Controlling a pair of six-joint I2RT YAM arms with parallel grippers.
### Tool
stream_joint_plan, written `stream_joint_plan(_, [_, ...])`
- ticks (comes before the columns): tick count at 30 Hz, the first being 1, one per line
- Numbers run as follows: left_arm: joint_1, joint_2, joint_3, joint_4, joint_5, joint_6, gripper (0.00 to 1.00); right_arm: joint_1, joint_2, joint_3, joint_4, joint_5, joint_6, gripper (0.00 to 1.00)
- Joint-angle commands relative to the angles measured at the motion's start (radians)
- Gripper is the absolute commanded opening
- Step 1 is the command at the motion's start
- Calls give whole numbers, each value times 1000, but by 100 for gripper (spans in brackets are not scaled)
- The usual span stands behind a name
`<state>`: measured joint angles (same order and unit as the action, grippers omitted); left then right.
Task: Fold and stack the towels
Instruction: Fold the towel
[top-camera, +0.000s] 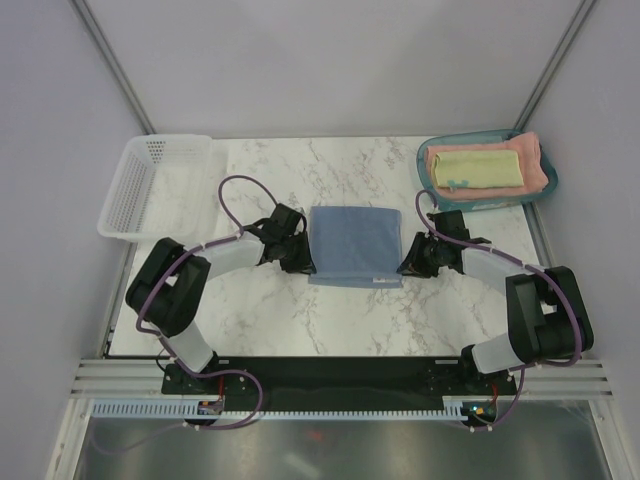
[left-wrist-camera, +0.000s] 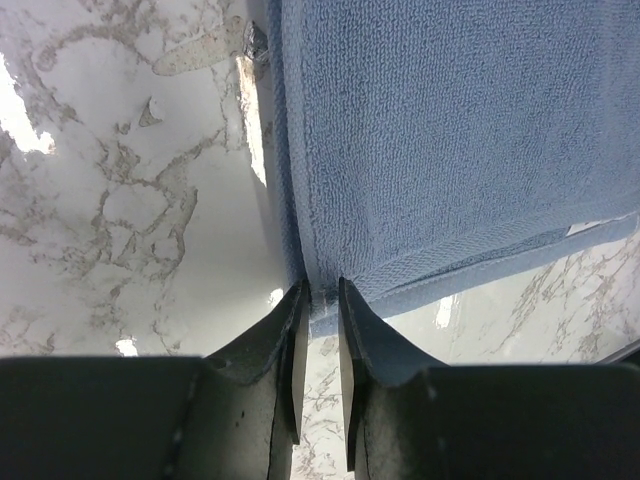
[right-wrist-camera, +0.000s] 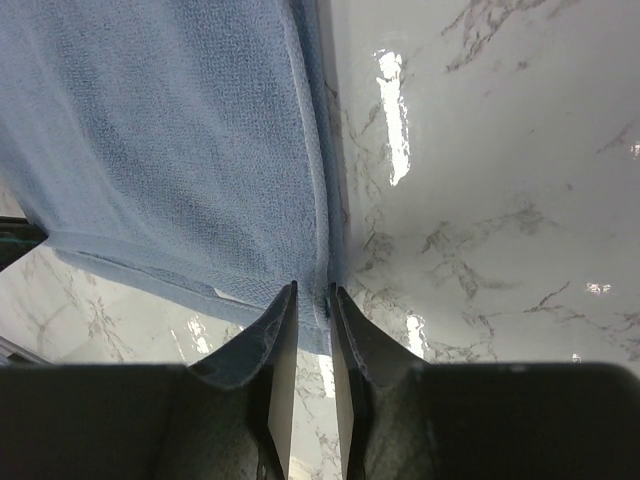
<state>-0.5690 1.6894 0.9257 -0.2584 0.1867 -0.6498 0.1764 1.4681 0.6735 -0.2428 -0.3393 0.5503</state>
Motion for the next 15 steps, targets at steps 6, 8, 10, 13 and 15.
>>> stream_joint_plan(6, [-5,-17,19,24,26,1,26,1,-6,-3,27,2,25,27])
stream_joint_plan(8, [-5,-17,21,27,37,-7,27,3,-9,-6,25,3,31,28])
stream_joint_plan(10, [-9,-16,21,33,40,-10,27,6,-11,-9,23,5,37,28])
stream_joint_plan(13, [-20,-7,18,45,51,-19,27,12,-9,-11,17,6,39,29])
stream_joint_plan(15, [-26,0,18,45,51,-22,27,15,-8,-11,17,9,42,29])
